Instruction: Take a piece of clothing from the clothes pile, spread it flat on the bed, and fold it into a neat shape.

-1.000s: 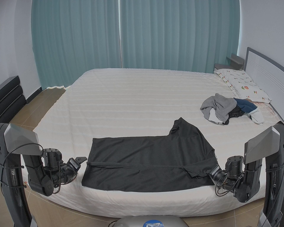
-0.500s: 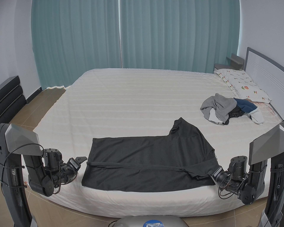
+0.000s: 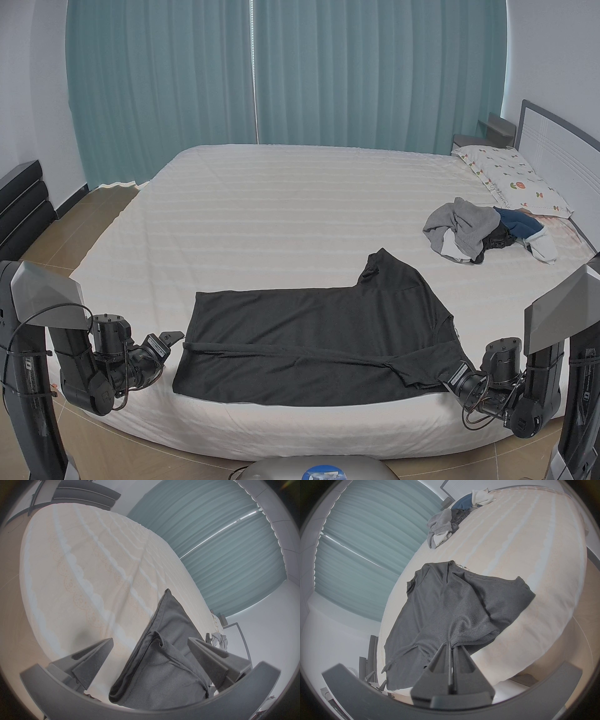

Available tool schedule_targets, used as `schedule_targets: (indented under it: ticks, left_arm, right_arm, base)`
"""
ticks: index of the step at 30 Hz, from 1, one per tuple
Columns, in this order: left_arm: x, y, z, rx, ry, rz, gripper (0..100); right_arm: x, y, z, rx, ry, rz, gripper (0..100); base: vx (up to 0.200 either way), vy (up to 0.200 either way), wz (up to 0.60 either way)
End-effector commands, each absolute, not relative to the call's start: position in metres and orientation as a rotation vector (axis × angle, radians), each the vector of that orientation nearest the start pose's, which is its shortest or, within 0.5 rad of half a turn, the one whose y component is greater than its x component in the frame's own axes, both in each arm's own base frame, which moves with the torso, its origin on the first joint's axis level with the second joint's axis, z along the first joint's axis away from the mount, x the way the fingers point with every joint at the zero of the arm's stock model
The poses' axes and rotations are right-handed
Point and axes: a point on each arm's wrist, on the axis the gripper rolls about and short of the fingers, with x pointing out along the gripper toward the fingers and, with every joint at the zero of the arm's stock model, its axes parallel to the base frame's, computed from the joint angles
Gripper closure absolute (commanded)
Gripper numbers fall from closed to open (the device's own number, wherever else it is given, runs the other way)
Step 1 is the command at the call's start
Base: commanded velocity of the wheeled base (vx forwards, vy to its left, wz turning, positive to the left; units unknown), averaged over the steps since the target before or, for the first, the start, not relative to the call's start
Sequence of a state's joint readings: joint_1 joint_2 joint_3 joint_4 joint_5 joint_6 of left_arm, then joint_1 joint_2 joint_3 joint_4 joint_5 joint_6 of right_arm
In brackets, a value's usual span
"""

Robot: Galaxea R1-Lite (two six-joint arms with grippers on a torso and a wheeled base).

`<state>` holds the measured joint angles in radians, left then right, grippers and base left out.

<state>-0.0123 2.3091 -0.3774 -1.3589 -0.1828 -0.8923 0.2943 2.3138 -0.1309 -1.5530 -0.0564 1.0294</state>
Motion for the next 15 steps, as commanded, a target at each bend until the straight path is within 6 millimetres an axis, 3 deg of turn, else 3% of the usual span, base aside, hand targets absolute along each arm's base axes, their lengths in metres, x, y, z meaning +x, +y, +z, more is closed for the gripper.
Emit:
schedule_targets:
  ticks: [1,6,7,11,15]
  left_arm:
    - [0.297,-0.008,-0.024,-0.914,0.620,0.079,0]
    - [0.297,-0.008,-0.024,-0.914,0.619,0.078,0]
    - [0.297,-0.008,-0.024,-0.914,0.619,0.078,0]
    - [0.297,-0.008,-0.024,-0.914,0.619,0.078,0]
    - [0.297,-0.008,-0.024,-0.914,0.619,0.078,0]
  right_arm:
    - [0.236,0.070,-0.030,0.871,0.685,-0.112,100]
    - [0.235,0.071,-0.034,0.844,0.703,-0.114,100]
    - [0.233,0.070,-0.034,0.835,0.709,-0.116,0]
    - [0.230,0.069,-0.029,0.833,0.703,-0.110,0]
    - [0.227,0.072,0.002,0.859,0.608,-0.037,0]
  base:
    - [0.000,0.000,0.00]
    - [0.000,0.000,0.00]
    - [0.000,0.000,0.00]
    - [0.000,0.000,0.00]
    - [0.000,0.000,0.00]
